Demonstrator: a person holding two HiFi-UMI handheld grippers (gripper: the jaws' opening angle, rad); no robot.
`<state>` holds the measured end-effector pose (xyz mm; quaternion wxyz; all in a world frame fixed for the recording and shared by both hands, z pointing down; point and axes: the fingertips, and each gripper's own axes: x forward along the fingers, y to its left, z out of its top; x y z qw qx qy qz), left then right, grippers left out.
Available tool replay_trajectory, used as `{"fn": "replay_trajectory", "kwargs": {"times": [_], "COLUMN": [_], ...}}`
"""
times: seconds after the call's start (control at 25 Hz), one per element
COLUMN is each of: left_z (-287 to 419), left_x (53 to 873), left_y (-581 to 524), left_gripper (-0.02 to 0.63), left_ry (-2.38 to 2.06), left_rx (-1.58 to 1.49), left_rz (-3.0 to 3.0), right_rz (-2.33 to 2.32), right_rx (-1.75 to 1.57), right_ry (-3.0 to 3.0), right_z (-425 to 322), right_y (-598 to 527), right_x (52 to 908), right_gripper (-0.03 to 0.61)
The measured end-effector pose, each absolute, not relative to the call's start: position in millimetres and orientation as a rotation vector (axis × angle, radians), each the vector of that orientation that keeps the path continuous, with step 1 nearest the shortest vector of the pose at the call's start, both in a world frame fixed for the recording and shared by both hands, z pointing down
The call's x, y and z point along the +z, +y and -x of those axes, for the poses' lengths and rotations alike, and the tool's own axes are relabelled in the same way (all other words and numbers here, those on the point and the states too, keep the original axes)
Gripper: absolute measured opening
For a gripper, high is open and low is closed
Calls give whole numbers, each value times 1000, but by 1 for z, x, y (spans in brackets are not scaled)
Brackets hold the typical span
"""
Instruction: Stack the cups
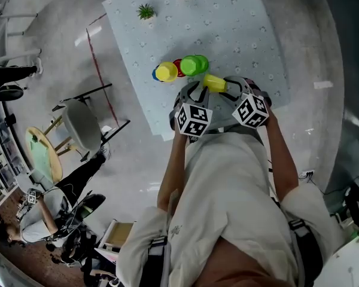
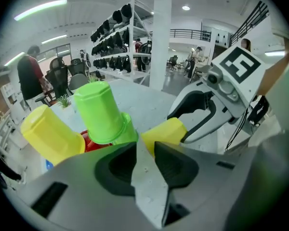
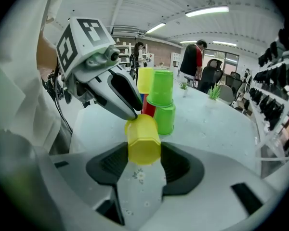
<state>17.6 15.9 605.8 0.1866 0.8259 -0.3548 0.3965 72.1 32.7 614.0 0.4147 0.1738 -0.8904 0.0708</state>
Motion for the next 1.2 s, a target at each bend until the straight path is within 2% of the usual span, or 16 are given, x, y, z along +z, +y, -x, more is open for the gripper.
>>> {"fn": "replay_trajectory", "kwargs": {"times": [0.52,1.2], "left_z": [-4,10], "left_x": [597,527], "left_y": [21,18], "left_gripper": [117,117], "left_ry": [-1047,-1161], "left_rx": [1052,904], "left_rz": [-2319,-2400], "right_rz": [-417,-371], "right_rx": [99,-55], "right_ry": [-2284,-2301], "right_z": [-53,-33], "right_y": [33,28], "right_x": [561,480], "right_gripper": [209,207]}}
